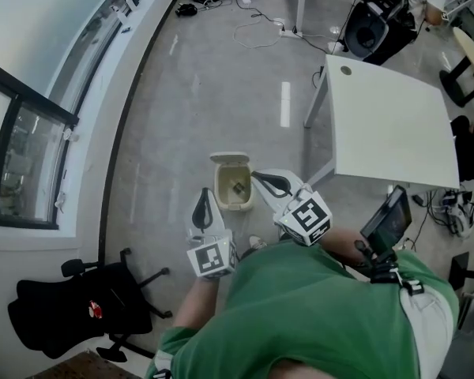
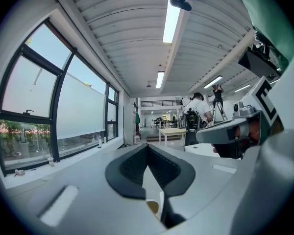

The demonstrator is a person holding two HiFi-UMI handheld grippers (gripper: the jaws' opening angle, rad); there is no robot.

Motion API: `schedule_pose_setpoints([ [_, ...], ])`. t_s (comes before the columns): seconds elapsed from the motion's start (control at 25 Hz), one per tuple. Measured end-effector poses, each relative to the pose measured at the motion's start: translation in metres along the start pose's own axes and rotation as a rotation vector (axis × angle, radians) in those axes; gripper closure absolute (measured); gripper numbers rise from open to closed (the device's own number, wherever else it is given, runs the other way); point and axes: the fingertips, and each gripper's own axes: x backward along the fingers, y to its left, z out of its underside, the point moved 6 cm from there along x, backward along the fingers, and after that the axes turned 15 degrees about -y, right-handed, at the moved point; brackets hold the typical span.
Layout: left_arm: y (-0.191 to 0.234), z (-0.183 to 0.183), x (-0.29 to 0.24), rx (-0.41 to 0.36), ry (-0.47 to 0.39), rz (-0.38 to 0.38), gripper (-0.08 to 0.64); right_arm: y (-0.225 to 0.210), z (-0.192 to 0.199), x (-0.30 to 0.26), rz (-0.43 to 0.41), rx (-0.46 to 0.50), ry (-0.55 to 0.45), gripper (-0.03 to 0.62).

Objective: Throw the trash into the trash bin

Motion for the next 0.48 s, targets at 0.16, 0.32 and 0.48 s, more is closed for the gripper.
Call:
schedule_pose_setpoints([
  [0.16, -0.004, -0.002, 0.006, 0.002, -0.007, 0.0, 0.554, 0.001, 0.006, 0.007, 0.005, 0.003, 0.011, 0.589],
  [0.32, -0.011, -0.004, 0.007, -0.003, -0.007, 0.011, 0.554, 0.002, 0.007, 0.012, 0.008, -0.001, 0.016, 0.589],
  [0.48, -0.015, -0.008, 0.009, -0.035, -0.017, 0.012, 0.554, 0.003, 0.008, 0.016, 0.007, 0.0, 0.019, 0.589],
])
